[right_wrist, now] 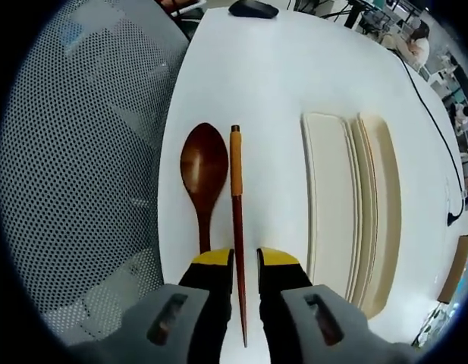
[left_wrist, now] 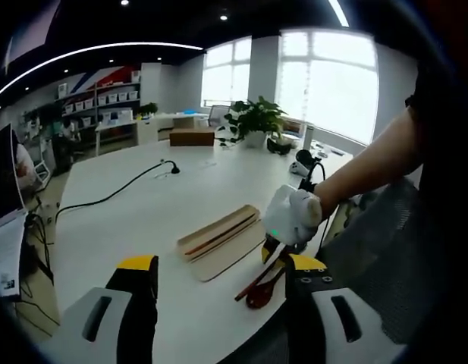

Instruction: Arrange the utensils inside the cutlery case until each visible utensil rests in its matching compartment.

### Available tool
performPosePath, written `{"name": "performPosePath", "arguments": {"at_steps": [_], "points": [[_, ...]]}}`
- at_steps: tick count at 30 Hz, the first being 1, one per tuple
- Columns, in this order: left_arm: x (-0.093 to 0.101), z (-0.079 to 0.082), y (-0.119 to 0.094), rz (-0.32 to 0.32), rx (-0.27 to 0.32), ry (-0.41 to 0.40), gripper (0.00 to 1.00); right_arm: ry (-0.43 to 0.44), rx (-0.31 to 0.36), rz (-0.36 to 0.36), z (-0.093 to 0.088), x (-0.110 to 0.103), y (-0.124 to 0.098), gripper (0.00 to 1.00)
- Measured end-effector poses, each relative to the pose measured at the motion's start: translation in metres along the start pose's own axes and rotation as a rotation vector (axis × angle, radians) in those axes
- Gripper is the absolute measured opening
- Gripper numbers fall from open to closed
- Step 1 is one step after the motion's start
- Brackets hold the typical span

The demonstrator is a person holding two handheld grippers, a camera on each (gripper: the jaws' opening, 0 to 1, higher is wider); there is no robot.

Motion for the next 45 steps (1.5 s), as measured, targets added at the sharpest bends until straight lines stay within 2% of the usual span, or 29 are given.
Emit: {"name": "performPosePath", "arguments": {"at_steps": [2, 10, 20, 24, 27, 45], "points": [[0.0002, 0.0001, -0.0001, 0.000, 0.000, 0.000, 0.70, -0.017, -0.004, -0.003, 0.0002, -0.0012, 0.0000, 0.10], [0.0008, 0.0004, -0.0008, -0.002, 0.002, 0.002, 0.70, 0.021, 0.030, -0.008, -0.0010, -0.0013, -0.0002, 0.06], [0.0005, 0.0001, -0.0012, 0.000, 0.003, 0.001, 0.70, -0.009, 0.017, -0.005, 0.0018, -0.0010, 0.0012, 0.01], [-0.0001, 0.0001, -0.0009, 0.002, 0.004, 0.000, 0.70, 0.031, 0.050, 0.009, -0.0011, 0.0013, 0.0008, 0.00], [0.0002, -0.0004, -0.0003, 0.001, -0.001, 0.004, 0.70, 0.030, 0.062, 0.010, -0.0020, 0.0005, 0.0008, 0.00], [-0.0013, -0.0004, -0.0005, 0.010, -0.002, 0.003, 0.70, 0.081, 0.093, 0.061, -0.0033, 0.0049, 0.0007, 0.00]]}}
Point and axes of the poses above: the point that each gripper's makers call its tool centre point, and the gripper's own axes: y roughly forward along the fingers, x roughly to its right, z roughly out of its top, the point moved 7 cm from there along -y, roughly backward along the fingers
